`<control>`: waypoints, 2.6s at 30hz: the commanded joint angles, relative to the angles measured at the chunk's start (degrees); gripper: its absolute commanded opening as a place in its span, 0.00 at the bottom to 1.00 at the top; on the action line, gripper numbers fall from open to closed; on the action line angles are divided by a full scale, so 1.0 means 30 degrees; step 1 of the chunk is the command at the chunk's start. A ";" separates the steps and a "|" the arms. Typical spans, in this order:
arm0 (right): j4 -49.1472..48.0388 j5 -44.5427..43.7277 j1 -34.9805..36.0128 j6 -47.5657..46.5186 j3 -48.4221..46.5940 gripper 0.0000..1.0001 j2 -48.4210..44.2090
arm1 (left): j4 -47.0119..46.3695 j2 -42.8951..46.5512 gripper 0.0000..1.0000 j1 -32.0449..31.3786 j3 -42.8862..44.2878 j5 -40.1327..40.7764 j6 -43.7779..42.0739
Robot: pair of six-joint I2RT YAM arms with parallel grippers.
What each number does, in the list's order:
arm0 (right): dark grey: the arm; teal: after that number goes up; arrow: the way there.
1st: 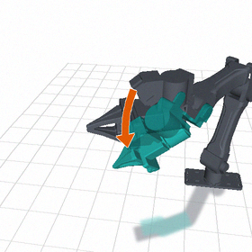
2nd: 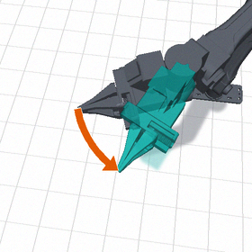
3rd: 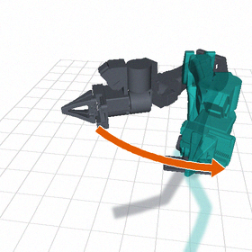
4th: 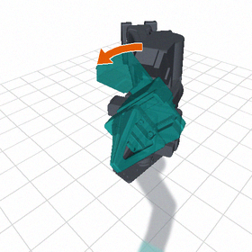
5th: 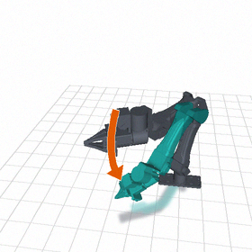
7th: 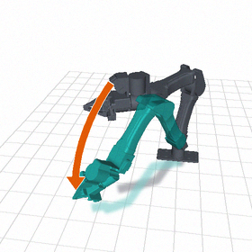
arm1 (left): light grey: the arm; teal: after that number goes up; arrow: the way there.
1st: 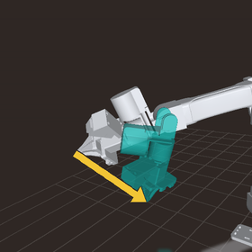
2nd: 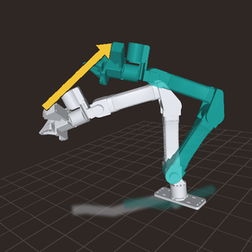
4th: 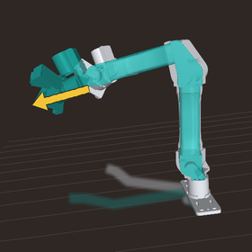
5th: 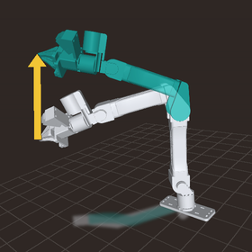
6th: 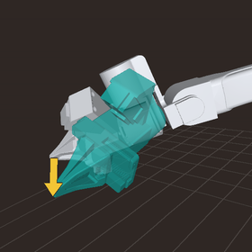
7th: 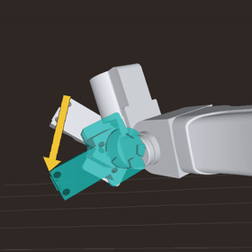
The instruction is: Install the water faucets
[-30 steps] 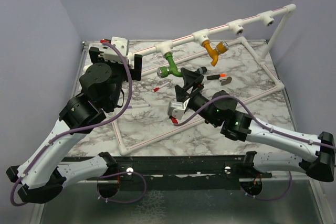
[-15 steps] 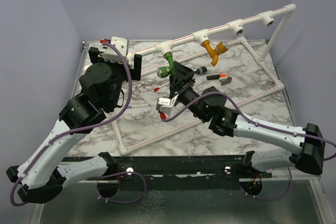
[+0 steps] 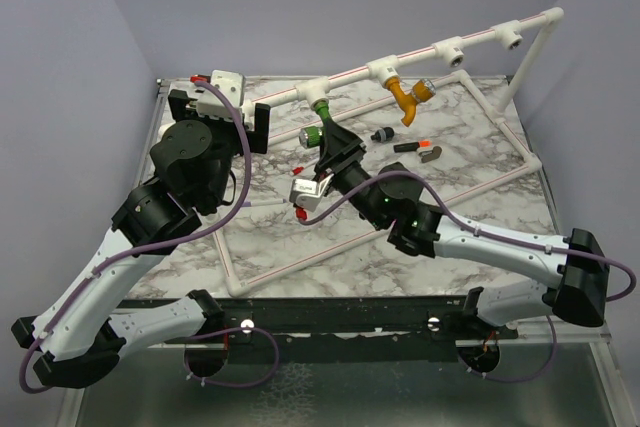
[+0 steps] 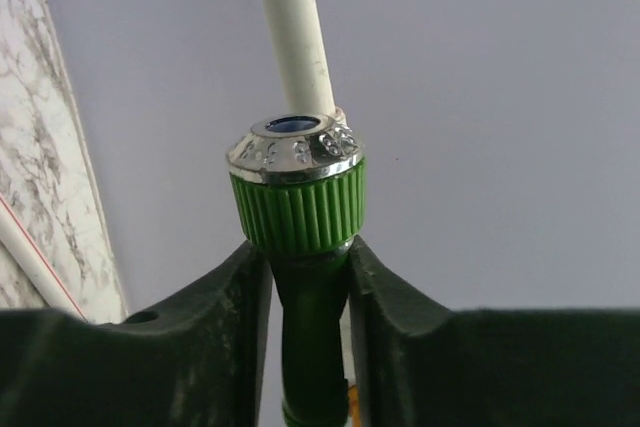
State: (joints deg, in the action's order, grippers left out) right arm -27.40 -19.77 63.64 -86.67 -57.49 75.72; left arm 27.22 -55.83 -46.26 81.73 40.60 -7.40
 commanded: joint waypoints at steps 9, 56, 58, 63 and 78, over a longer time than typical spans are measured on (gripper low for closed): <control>-0.3895 -0.0947 0.0072 0.4808 0.0335 0.01 0.0190 | 0.0242 0.0407 0.99 -0.0135 -0.0057 0.0541 -0.0261; 0.5349 -1.0316 -0.0294 5.8429 -0.0392 0.01 0.0239 | -0.0193 0.2060 0.99 -0.0127 -0.1023 0.0022 -0.0511; 0.6153 -0.9823 -0.0294 5.9862 -0.0545 0.01 0.0298 | -0.0196 0.2163 0.99 -0.0162 -0.1028 -0.0002 -0.0479; 0.6590 -0.8881 -0.0323 6.2008 -0.0419 0.01 0.0279 | -0.0197 0.2294 0.99 -0.0258 -0.1048 -0.0120 -0.0380; 0.2993 -0.8473 -0.0320 5.6058 0.0919 0.60 -0.1181 | -0.0197 0.2164 0.99 -0.0355 -0.1199 0.0091 -0.0376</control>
State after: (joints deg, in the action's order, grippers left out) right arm -18.63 -46.89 62.65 91.05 -57.43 72.84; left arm 27.05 -49.41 -47.00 78.87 40.58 -8.45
